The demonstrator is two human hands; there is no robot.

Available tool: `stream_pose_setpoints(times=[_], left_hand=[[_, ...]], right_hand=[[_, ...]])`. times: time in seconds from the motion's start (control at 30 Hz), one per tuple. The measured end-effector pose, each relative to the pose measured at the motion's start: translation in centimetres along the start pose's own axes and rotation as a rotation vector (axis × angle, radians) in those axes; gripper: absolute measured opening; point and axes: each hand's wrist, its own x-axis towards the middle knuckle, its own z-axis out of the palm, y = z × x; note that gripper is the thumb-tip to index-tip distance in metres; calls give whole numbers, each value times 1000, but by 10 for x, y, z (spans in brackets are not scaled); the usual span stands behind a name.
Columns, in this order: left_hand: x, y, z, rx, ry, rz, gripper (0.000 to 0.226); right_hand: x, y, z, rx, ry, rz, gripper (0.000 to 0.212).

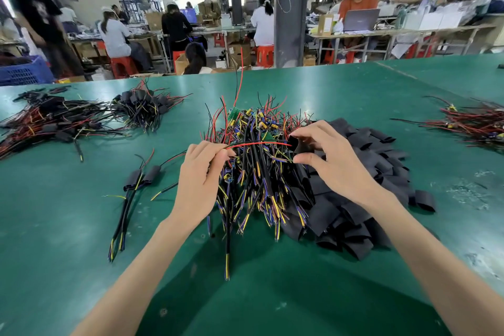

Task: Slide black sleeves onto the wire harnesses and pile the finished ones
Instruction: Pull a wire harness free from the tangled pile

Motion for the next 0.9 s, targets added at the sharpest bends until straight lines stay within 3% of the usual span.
stream_pose_setpoints(times=[0.17, 0.33, 0.47, 0.63, 0.77, 0.9], left_hand=[[0, -2, 1, 127, -43, 127, 20], [-5, 4, 6, 231, -120, 249, 31], [-13, 12, 12, 144, -193, 223, 41], [-16, 19, 18, -17, -147, 242, 54], [-15, 18, 19, -46, -37, 245, 55], [-12, 16, 17, -89, -45, 162, 45]], right_hand=[[-1, 0, 1, -79, 0, -55, 35], [-5, -6, 7, -402, 91, -203, 37], [-9, -18, 14, -506, 70, -279, 39], [-14, -30, 22, -511, -9, -324, 39], [-14, -34, 21, -496, -72, -308, 39], [-12, -32, 18, -541, -133, -279, 42]])
